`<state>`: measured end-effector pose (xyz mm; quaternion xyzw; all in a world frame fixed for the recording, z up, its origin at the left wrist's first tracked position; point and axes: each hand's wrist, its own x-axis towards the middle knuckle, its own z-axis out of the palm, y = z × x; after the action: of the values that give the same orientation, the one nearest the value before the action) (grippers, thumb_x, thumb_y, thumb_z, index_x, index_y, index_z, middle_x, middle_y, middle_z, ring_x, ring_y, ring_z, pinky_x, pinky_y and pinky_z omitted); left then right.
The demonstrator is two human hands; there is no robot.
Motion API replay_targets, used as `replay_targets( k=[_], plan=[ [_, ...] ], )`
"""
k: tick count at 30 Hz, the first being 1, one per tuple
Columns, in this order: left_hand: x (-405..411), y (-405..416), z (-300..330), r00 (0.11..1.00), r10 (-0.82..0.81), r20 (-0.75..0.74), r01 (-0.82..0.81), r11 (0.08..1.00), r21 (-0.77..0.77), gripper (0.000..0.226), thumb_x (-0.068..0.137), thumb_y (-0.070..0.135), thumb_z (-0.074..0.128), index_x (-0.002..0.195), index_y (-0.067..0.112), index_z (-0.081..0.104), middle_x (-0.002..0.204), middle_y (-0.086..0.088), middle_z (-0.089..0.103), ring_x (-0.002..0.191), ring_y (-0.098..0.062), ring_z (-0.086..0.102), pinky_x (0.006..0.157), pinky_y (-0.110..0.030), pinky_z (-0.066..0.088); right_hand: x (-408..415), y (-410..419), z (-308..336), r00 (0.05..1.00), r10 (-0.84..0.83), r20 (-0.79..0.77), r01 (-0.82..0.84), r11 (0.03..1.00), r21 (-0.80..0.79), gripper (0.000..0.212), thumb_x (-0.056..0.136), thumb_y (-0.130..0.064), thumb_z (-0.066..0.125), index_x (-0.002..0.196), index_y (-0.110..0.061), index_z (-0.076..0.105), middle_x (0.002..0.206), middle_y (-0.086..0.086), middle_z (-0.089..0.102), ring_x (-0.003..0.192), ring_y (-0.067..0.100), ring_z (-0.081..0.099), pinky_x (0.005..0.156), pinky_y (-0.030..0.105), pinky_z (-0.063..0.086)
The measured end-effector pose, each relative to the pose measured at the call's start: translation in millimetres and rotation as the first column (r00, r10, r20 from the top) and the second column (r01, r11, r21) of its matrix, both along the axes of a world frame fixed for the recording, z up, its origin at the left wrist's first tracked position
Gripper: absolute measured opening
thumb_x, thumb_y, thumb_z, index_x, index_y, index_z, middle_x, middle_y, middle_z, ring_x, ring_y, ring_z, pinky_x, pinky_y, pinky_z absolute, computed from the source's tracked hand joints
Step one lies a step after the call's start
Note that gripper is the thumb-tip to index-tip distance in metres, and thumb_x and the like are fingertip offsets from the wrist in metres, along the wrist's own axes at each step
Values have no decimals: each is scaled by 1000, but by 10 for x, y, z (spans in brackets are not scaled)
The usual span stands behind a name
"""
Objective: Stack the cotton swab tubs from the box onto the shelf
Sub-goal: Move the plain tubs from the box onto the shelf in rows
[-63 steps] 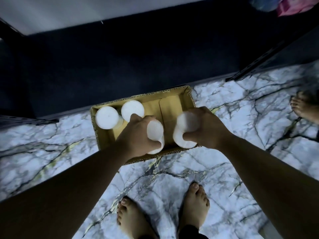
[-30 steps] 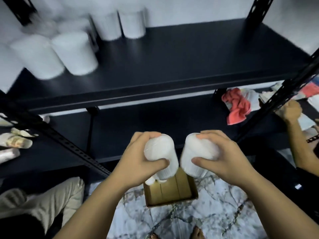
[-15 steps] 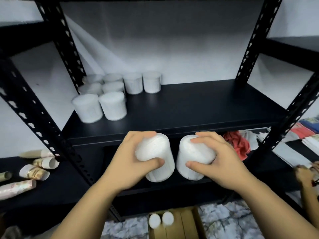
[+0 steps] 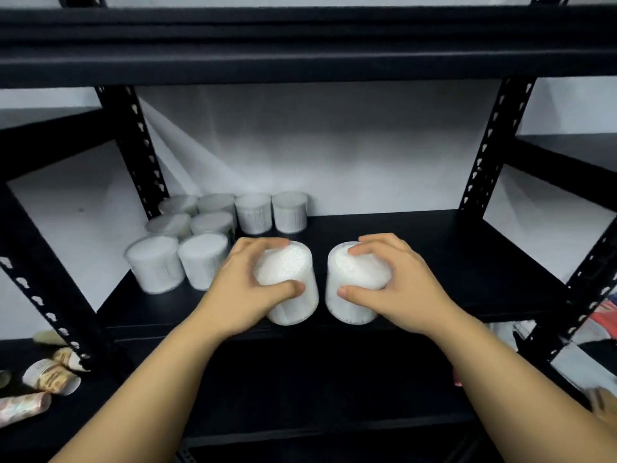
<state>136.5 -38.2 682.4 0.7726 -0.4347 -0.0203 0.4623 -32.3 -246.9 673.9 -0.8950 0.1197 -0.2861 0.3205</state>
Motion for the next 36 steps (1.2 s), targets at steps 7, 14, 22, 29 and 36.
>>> replay_targets(
  k=[7, 14, 22, 29, 36],
  plan=[
    [59, -399, -219, 996, 88, -20, -87, 994, 69, 63, 58, 59, 76, 118, 52, 58, 119, 17, 47, 114, 7, 49, 95, -15, 36, 240, -472, -227, 993, 68, -97, -69, 998, 3, 56, 67, -54, 85, 117, -41, 64, 129, -33, 42, 126, -5, 38, 95, 5, 26],
    [90, -550, -395, 989, 149, -16, -146, 980, 135, 61, 64, 50, 80, 121, 45, 60, 122, 19, 44, 113, 18, 43, 93, -9, 34, 426, -711, -456, 984, 133, -115, -132, 991, 13, 56, 69, -55, 82, 119, -41, 62, 133, -31, 40, 127, -4, 36, 95, 3, 25],
    [151, -536, -390, 969, 172, 177, -206, 958, 200, 66, 70, 57, 75, 132, 44, 55, 143, 15, 35, 140, -3, 27, 112, -26, 29, 567, -709, -412, 981, 167, -99, -166, 986, 20, 68, 64, -59, 84, 124, -45, 55, 149, -28, 31, 133, -2, 29, 105, 20, 28],
    [216, -439, -225, 917, 15, 400, -135, 953, 273, 37, 80, 51, 65, 111, 32, 72, 104, 19, 56, 100, -4, 50, 89, -29, 49, 491, -786, -374, 979, 202, -14, -201, 968, -147, 34, 63, -33, 77, 95, -32, 66, 107, -18, 55, 108, 10, 49, 88, 26, 46],
    [505, -429, -189, 911, 0, 413, -151, 931, 333, 33, 84, 48, 66, 112, 31, 71, 105, 14, 59, 103, -7, 54, 88, -30, 50, 710, -763, -399, 975, 216, -46, -220, 964, -149, 29, 71, -34, 76, 98, -32, 67, 103, -18, 61, 104, 9, 53, 85, 27, 48]
  ],
)
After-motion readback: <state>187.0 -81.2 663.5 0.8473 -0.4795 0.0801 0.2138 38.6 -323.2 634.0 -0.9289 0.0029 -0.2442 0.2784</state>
